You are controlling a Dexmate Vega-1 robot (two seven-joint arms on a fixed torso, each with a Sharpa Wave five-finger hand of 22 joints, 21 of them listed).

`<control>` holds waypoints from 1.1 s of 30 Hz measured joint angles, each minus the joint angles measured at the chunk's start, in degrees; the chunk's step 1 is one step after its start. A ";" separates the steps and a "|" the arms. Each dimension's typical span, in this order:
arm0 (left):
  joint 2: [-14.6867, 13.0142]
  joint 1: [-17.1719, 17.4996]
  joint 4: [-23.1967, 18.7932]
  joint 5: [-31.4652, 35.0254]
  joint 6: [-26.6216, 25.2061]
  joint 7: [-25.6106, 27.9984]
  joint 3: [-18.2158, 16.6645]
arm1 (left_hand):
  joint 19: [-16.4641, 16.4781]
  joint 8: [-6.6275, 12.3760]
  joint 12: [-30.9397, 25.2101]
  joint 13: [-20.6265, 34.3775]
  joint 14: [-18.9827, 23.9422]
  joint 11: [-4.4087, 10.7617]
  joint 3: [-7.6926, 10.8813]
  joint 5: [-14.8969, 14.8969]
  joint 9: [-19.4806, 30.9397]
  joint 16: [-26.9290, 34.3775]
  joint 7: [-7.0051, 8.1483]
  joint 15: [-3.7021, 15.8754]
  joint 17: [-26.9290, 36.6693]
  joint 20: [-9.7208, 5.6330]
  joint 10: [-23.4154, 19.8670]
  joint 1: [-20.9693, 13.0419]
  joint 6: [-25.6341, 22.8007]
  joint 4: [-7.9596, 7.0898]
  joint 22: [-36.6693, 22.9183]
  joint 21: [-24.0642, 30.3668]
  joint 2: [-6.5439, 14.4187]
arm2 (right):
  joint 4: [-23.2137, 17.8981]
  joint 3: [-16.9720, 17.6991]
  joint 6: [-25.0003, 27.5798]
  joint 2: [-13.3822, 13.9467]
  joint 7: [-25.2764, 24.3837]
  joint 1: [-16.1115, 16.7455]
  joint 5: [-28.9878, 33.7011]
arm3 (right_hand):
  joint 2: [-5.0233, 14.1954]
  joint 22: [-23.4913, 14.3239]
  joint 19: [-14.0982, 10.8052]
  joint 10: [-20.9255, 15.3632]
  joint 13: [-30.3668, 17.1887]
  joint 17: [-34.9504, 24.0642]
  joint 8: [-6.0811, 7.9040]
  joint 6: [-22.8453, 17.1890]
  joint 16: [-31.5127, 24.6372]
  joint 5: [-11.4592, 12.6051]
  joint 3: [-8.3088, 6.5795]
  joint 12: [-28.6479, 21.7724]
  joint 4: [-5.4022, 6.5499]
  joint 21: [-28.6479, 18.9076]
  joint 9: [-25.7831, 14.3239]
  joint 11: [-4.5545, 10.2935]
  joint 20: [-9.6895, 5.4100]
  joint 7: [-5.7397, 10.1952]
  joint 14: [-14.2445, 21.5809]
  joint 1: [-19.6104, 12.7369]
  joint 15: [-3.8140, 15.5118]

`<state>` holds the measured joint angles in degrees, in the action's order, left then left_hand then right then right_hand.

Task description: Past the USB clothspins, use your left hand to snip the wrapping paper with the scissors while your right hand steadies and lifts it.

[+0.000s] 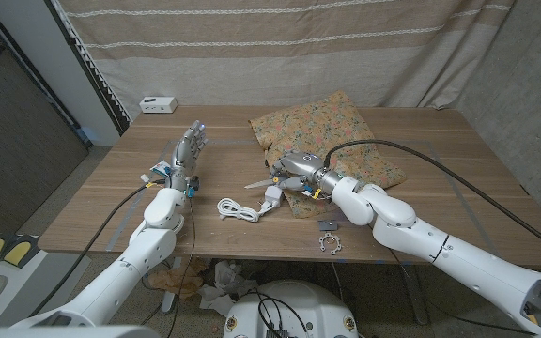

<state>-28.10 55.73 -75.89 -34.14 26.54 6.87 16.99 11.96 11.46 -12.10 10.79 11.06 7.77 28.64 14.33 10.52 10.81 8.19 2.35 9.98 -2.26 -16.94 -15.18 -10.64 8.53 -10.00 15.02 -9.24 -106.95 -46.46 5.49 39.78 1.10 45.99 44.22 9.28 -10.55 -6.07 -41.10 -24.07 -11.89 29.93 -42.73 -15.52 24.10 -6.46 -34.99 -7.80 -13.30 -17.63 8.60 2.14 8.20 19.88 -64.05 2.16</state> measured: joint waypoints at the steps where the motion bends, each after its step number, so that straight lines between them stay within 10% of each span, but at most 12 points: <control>1: 0.01 -0.01 0.05 0.00 0.00 0.00 0.00 | 0.00 0.00 0.00 0.00 0.00 0.00 0.00 0.00 0.00 0.00 0.00 0.00 0.00 0.00 0.00 0.00 0.00 0.00 0.00 0.00 0.00 | 0.00 0.00 -0.04 0.00 -0.13 0.00 -0.04 | 0.00 0.00 -0.02 0.00 0.08 0.00 0.00 0.00 0.00 0.00 0.16 -0.01 0.13 0.00 0.00 0.00 0.04 0.00 0.21 0.00 0.21; 33: 0.76 -1.77 2.44 -0.41 0.70 -1.39 0.40 | 0.00 -0.25 0.00 0.00 0.00 0.00 -0.39 0.00 0.00 -0.22 0.21 0.00 0.00 0.00 0.00 0.31 0.22 0.09 0.00 -0.44 0.31 | -2.18 3.00 1.59 0.69 -0.80 0.08 -2.98 | -0.63 0.01 -0.29 -2.22 0.36 -0.52 0.41 -2.54 -0.45 -0.83 0.39 -2.52 0.37 0.00 0.82 -0.42 0.32 -1.54 1.63 -0.64 0.21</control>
<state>-27.34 53.96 -73.45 -34.54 27.24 5.48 17.39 11.96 11.22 -12.10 10.79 11.06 7.77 28.25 14.33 10.53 10.60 8.40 2.35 9.98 -2.26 -16.94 -14.88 -10.43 8.61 -10.00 14.58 -8.93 -109.13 -43.45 7.08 40.47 0.30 46.07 41.24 8.64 -10.54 -6.37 -43.32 -23.71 -12.41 30.34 -45.27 -15.97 23.27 -6.07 -37.51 -7.42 -13.30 -16.81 8.18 2.46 6.66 21.50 -64.69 2.37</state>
